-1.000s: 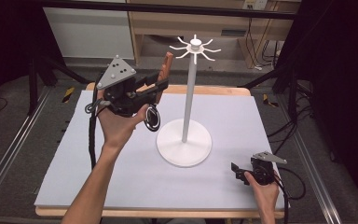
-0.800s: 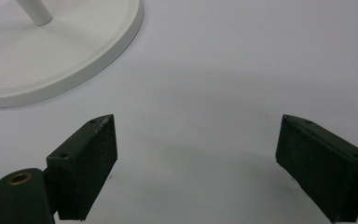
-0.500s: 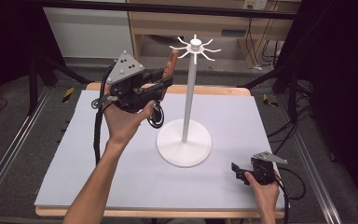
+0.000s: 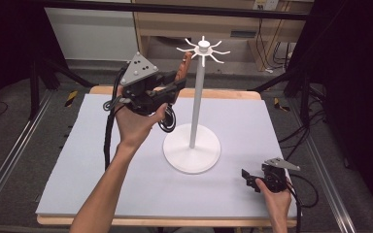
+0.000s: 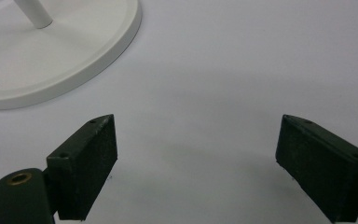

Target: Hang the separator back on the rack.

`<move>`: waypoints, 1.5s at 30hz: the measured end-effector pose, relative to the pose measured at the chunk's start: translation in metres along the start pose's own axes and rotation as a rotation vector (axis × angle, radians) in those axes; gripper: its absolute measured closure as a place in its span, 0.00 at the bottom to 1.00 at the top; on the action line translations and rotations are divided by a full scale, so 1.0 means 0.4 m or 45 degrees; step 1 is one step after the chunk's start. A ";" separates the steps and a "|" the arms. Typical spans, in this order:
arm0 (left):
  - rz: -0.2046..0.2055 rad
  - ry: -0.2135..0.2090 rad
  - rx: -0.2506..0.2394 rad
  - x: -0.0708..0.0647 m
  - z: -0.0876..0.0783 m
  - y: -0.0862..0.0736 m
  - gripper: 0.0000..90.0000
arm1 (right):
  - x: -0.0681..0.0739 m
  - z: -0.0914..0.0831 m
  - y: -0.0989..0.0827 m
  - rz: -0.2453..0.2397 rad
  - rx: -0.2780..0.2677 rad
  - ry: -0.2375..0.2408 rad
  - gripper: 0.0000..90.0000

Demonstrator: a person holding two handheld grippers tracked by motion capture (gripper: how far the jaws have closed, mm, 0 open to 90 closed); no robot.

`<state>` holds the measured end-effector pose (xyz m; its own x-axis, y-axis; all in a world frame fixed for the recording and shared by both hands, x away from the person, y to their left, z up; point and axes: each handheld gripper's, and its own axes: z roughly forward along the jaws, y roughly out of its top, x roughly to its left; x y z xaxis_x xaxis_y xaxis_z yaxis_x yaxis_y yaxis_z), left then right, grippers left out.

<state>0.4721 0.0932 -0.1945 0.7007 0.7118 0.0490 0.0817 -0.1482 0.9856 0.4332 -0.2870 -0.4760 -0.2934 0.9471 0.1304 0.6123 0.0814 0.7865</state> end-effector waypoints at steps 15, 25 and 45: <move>-0.017 -0.008 0.000 0.001 0.021 -0.016 0.75 | 0.000 0.001 0.000 0.000 0.001 0.002 0.14; -0.009 0.010 -0.019 0.004 0.028 -0.034 0.75 | 0.001 0.004 -0.001 -0.010 0.007 0.005 0.14; 0.004 0.019 -0.011 0.007 0.033 -0.037 0.68 | 0.001 0.005 -0.001 -0.008 0.009 0.009 0.14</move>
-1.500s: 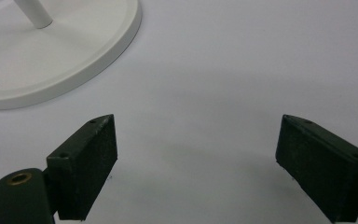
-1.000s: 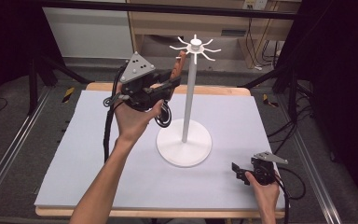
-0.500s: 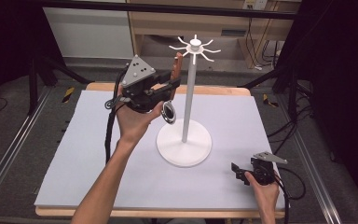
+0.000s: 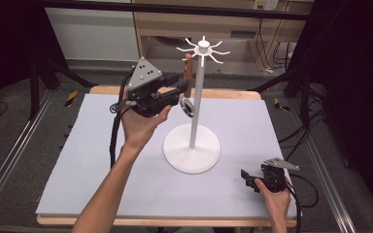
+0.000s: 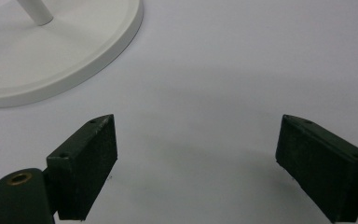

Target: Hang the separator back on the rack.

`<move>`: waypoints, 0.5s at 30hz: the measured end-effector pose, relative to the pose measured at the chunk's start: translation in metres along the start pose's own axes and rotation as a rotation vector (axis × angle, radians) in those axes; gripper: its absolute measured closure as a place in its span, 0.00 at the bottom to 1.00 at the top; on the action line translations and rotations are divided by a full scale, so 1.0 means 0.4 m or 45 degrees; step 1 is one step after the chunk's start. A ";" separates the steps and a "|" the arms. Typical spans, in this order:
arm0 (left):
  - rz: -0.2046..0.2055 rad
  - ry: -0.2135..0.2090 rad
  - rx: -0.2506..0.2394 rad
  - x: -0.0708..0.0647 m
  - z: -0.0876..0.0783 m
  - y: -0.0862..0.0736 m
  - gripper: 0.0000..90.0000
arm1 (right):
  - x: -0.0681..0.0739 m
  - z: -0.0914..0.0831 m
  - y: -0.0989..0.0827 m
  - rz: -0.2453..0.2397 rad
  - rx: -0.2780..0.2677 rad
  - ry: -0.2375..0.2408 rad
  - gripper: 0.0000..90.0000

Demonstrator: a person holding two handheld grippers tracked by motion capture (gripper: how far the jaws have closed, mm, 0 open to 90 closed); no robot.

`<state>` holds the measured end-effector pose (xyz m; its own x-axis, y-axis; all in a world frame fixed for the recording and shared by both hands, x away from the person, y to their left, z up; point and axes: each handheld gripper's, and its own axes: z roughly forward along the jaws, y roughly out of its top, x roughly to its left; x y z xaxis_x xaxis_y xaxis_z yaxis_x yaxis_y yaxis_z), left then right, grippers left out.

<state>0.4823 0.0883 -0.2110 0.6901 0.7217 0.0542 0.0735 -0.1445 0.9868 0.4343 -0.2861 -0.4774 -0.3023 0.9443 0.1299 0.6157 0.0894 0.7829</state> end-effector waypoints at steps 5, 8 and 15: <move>-0.001 0.000 -0.002 0.001 -0.008 -0.006 0.64 | 0.000 0.000 0.000 0.000 0.001 -0.001 0.14; 0.007 -0.005 0.014 0.003 -0.016 -0.017 0.62 | 0.000 0.001 0.000 -0.001 0.003 -0.001 0.14; 0.019 -0.023 0.058 0.001 -0.048 -0.063 0.54 | 0.002 0.001 -0.002 0.003 0.005 -0.002 0.14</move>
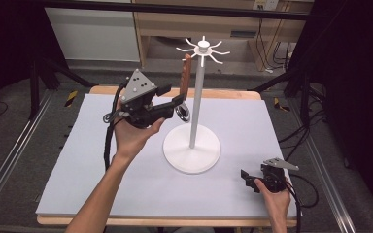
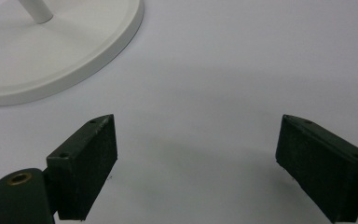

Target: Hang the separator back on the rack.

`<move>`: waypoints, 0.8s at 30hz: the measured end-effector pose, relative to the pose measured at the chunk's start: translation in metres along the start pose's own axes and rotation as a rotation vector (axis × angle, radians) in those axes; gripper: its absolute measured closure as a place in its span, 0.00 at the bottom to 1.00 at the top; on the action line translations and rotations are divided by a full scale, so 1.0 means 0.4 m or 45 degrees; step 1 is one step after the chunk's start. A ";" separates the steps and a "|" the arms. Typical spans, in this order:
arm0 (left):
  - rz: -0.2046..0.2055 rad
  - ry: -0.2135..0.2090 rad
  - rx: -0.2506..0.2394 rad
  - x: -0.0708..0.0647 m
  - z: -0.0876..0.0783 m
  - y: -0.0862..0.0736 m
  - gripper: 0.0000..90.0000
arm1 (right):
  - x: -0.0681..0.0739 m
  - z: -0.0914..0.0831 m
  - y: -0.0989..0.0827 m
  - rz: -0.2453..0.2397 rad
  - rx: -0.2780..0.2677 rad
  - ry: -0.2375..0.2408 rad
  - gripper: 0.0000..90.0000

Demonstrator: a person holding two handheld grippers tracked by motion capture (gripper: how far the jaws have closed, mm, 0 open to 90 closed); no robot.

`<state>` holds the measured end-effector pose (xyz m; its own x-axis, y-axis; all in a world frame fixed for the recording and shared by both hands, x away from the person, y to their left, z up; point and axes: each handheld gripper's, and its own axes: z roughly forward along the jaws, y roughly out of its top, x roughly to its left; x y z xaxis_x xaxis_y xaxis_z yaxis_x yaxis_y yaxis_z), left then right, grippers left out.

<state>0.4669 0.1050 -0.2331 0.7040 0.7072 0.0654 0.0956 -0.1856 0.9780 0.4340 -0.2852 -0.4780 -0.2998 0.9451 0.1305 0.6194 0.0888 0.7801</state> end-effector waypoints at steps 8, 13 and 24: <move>-0.026 -0.021 0.061 0.006 -0.048 -0.095 0.48 | 0.003 0.000 -0.002 0.000 0.004 -0.002 0.14; -0.026 -0.002 0.116 0.014 -0.063 -0.143 0.46 | 0.005 0.002 -0.003 -0.007 0.012 0.000 0.14; -0.102 0.013 0.205 0.041 -0.092 -0.291 0.44 | 0.008 0.003 -0.005 -0.014 0.018 0.001 0.14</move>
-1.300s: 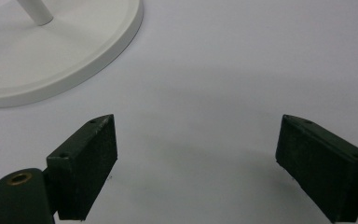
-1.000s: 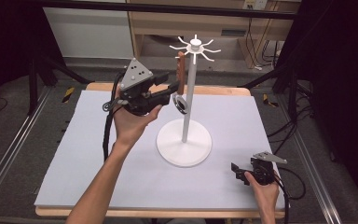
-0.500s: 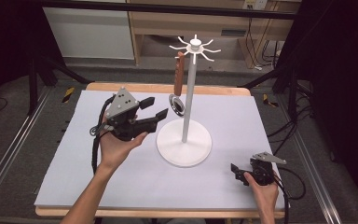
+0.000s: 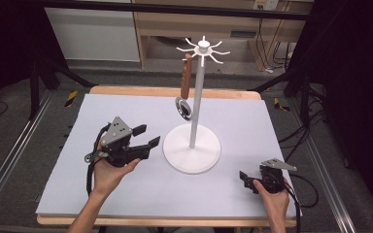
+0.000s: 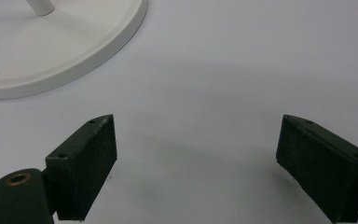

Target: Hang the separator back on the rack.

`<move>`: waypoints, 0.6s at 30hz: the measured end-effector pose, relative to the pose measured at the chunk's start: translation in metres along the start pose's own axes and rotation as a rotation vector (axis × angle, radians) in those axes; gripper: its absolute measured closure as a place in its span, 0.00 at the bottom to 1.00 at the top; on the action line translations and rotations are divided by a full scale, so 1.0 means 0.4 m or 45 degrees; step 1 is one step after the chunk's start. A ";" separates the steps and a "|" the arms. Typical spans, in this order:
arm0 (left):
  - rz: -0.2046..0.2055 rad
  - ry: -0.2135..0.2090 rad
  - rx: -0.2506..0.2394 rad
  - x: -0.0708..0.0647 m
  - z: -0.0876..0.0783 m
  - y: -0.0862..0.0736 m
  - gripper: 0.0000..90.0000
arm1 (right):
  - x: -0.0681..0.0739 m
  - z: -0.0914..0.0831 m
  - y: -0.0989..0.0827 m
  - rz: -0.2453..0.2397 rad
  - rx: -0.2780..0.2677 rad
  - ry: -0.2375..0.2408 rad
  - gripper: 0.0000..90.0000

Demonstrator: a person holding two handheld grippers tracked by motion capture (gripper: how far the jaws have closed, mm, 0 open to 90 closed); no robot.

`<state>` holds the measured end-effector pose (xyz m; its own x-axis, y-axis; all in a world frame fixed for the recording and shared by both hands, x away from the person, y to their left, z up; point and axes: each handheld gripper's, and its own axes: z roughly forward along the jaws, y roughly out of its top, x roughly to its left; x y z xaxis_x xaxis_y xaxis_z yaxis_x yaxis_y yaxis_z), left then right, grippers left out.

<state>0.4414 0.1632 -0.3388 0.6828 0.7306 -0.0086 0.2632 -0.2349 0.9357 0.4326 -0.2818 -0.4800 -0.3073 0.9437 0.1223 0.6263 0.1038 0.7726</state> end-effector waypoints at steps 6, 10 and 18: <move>-0.038 0.032 0.044 0.025 -0.001 -0.068 0.41 | 0.001 0.001 -0.003 0.000 0.002 -0.001 0.13; -0.078 0.062 0.068 0.050 -0.010 -0.110 0.40 | -0.002 0.002 -0.004 -0.003 0.003 -0.004 0.13; -0.122 0.133 0.134 0.095 -0.027 -0.197 0.37 | -0.005 0.004 -0.008 0.011 0.020 -0.007 0.11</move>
<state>0.4393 0.2165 -0.4090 0.5780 0.8143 -0.0542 0.3975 -0.2229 0.8901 0.4322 -0.2834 -0.4836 -0.2979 0.9463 0.1254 0.6399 0.1005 0.7619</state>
